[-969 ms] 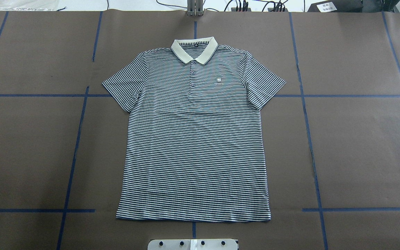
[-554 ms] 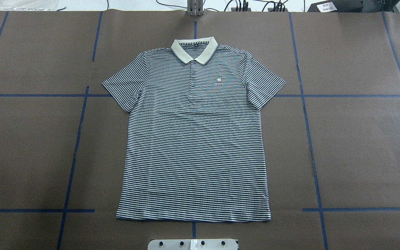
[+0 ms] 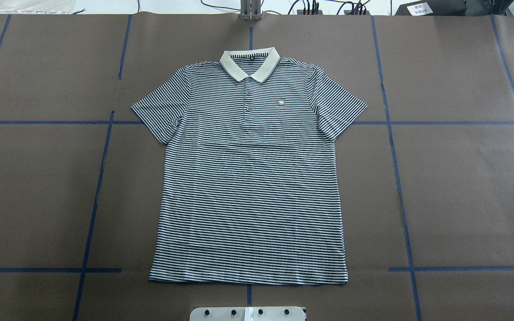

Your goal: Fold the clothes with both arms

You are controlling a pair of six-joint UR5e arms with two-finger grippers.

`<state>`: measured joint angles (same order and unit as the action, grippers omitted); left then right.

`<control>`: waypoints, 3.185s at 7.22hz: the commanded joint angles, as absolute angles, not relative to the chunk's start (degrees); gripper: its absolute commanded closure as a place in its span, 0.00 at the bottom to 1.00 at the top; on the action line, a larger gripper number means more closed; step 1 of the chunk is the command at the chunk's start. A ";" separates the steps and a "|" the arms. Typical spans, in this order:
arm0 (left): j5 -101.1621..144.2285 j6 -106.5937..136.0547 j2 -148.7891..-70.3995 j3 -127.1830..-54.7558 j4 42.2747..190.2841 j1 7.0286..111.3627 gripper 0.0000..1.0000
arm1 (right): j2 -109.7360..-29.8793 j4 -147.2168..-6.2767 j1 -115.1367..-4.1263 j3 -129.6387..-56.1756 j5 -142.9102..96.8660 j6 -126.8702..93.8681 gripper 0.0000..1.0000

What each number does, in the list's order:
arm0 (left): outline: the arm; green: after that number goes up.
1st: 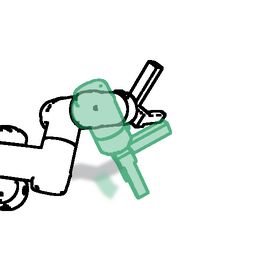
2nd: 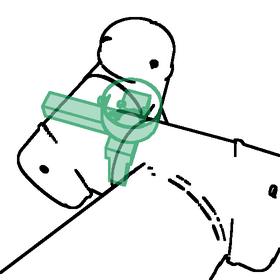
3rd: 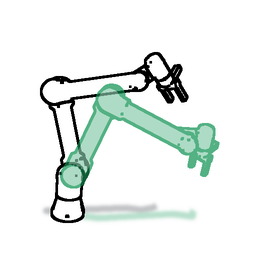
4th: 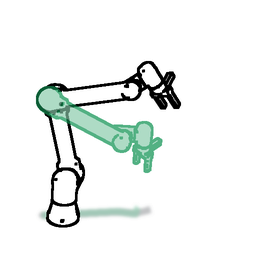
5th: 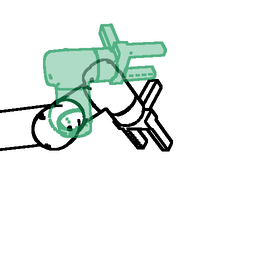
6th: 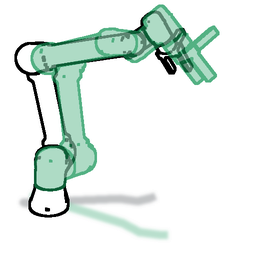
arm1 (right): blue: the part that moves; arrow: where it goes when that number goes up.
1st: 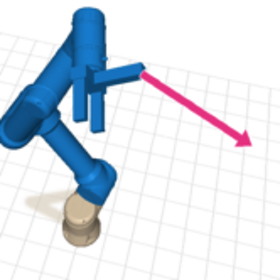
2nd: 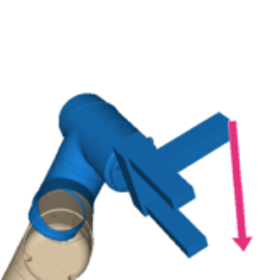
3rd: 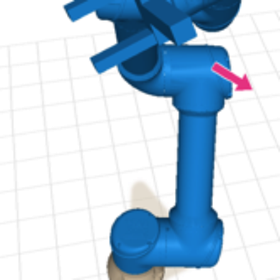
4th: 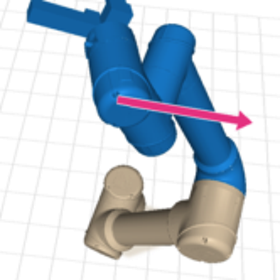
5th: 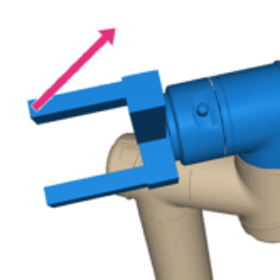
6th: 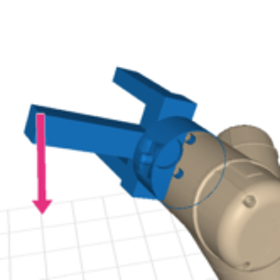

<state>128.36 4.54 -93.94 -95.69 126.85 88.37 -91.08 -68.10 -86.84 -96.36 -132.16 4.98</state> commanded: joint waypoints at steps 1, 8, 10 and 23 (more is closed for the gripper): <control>128.67 5.70 -94.39 -95.80 129.28 88.24 0.00 | -82.84 -64.61 -79.16 -96.59 -132.19 -19.97 0.00; 128.67 5.80 -94.22 -95.98 130.69 87.02 0.00 | -58.54 -48.13 -54.77 -73.18 -112.77 -55.19 0.23; 128.58 5.80 -94.31 -95.98 130.69 86.92 0.00 | -59.32 -48.08 -51.17 -72.69 -108.65 -55.46 0.24; 128.50 5.80 -94.48 -95.36 130.52 86.66 0.00 | -62.75 -47.90 -46.14 -72.86 -103.36 -55.63 0.28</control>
